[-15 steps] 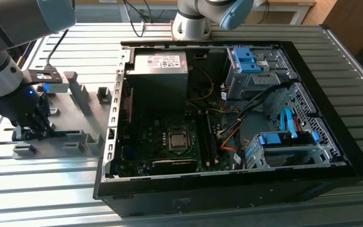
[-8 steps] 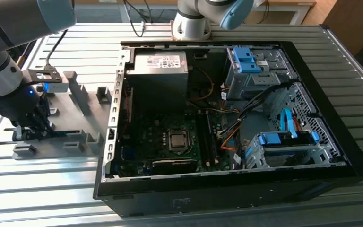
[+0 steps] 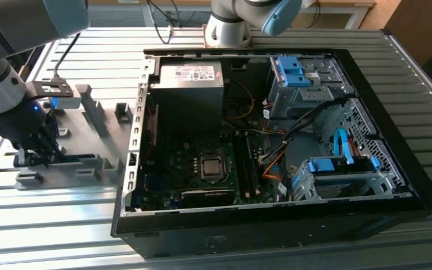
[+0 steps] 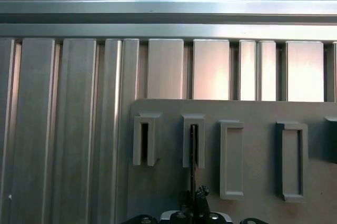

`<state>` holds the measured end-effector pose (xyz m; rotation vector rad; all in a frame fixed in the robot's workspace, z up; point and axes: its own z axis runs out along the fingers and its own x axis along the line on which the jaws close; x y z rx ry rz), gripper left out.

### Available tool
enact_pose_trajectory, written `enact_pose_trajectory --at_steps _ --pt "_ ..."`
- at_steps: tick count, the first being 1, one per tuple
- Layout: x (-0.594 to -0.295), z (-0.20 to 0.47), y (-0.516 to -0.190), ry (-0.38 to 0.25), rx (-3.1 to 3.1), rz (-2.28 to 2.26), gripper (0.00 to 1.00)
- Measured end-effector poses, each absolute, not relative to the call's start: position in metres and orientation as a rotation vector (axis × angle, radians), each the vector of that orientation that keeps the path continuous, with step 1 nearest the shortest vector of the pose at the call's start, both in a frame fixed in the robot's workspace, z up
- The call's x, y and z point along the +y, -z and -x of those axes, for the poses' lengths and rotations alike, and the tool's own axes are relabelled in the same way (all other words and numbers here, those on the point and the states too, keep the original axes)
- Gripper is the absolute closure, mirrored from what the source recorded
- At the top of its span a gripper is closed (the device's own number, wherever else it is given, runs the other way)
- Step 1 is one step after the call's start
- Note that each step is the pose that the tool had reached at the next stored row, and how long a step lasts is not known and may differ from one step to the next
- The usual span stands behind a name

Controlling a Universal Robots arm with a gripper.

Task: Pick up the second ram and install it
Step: 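Pick up the second ram and move it above second insertion slot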

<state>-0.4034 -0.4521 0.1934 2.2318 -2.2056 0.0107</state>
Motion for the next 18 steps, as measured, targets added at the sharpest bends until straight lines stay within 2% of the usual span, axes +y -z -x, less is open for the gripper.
enact_pose_trajectory --at_steps 18 --pt "-0.4521 0.4034 -0.2039 -0.011 -2.206 -2.232 0.86"
